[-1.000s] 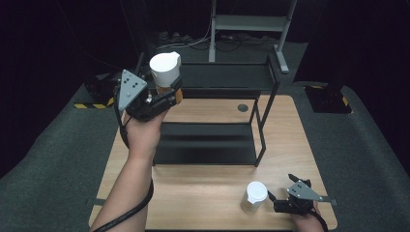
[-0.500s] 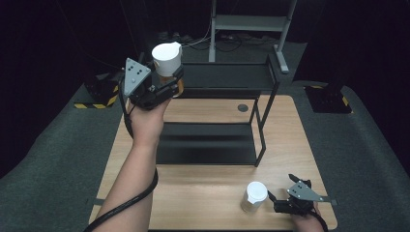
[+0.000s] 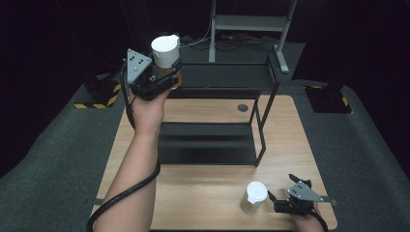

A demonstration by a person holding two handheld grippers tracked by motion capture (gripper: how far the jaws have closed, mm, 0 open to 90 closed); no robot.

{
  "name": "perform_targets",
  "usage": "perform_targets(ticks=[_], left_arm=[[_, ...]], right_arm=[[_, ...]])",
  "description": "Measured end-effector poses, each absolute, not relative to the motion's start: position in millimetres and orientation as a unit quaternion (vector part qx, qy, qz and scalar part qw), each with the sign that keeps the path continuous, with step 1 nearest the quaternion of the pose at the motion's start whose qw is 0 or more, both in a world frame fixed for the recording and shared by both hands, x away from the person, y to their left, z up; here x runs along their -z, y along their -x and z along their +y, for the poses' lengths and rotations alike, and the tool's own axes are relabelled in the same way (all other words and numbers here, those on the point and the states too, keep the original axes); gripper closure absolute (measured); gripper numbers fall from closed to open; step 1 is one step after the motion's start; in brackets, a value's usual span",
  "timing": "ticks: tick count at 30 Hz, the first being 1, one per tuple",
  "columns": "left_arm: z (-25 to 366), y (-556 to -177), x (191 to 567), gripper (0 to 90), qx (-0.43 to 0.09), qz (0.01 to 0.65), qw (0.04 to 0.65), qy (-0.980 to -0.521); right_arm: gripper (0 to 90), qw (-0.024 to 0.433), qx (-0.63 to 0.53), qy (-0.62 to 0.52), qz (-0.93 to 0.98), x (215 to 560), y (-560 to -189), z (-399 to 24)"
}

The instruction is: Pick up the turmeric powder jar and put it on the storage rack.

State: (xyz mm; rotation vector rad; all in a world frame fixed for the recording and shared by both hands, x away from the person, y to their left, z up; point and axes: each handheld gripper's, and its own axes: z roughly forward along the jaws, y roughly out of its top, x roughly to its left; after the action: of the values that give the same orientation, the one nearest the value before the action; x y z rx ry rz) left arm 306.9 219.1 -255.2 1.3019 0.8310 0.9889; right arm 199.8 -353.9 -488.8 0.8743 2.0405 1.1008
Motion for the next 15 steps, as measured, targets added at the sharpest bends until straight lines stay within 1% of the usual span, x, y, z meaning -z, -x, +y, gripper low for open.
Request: perform_targets(ticks=[15], left_arm=[[210.3, -318.1, 250.5, 30.7, -0.437, 0.371, 0.600, -0.558]], right_arm=[[0.0, 0.325, -0.421, -0.333, 0.779, 488.8, -200.0, -354.5]])
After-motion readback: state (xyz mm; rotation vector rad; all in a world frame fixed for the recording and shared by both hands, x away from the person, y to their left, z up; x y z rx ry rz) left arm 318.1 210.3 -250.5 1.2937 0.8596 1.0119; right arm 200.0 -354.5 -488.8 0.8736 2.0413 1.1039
